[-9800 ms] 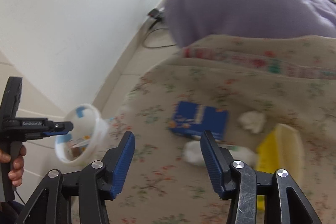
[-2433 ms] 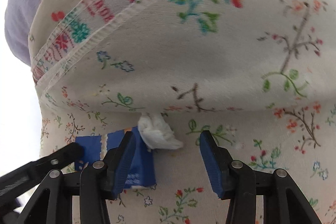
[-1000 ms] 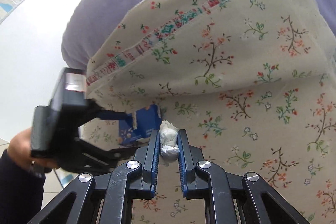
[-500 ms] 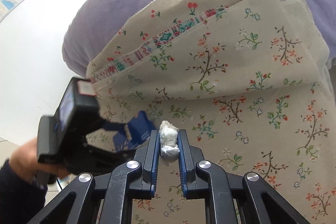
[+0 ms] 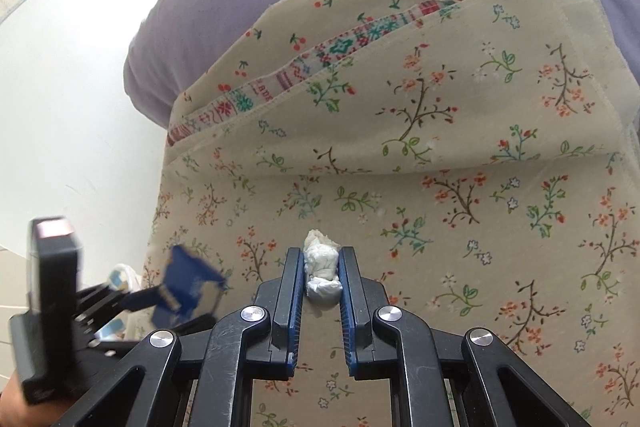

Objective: Collect trash
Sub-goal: 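Carry the blue box toward the wastebasket with the left tool while the right tool holds the tissue, then drop the blue box and white tissue into the wastebasket with both tools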

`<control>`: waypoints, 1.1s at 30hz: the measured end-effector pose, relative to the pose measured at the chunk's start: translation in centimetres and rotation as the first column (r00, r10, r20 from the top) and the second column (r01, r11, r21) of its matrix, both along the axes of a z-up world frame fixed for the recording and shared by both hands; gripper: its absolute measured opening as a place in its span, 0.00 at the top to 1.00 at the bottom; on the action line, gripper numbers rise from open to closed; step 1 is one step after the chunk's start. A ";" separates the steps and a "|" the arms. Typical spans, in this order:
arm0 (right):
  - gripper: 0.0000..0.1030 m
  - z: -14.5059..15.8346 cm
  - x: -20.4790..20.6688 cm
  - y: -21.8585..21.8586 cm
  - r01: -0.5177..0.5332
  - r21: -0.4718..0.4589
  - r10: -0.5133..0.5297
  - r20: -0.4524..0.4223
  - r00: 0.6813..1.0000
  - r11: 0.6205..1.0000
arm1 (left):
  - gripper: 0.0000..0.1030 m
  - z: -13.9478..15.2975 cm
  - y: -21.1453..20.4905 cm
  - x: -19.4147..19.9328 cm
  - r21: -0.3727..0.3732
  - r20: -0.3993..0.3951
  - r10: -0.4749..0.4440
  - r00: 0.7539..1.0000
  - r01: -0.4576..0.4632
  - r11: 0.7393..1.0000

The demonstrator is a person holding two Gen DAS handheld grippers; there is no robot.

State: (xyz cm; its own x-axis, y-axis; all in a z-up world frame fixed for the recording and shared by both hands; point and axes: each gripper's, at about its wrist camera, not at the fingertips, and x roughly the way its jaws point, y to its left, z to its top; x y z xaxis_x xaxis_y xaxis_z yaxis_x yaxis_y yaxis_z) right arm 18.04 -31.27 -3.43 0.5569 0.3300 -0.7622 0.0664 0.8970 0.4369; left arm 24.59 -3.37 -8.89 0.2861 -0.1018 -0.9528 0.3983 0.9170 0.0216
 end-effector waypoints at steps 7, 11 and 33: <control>0.85 -0.4 0.2 2.9 -0.038 -0.048 0.038 0.003 0.999 0.998 | 0.36 -0.5 3.3 -2.3 -0.022 0.018 0.069 0.997 -0.068 0.997; 0.85 -1.0 0.4 4.9 -0.065 -0.079 0.065 0.005 0.998 0.995 | 0.36 -1.2 6.0 -2.6 -0.053 0.002 0.118 0.993 -0.117 0.992; 0.85 -5.3 3.4 21.5 -0.265 -0.082 0.267 0.019 0.964 0.961 | 0.36 -1.7 23.1 -1.0 -0.274 -0.072 0.416 0.907 -0.419 0.866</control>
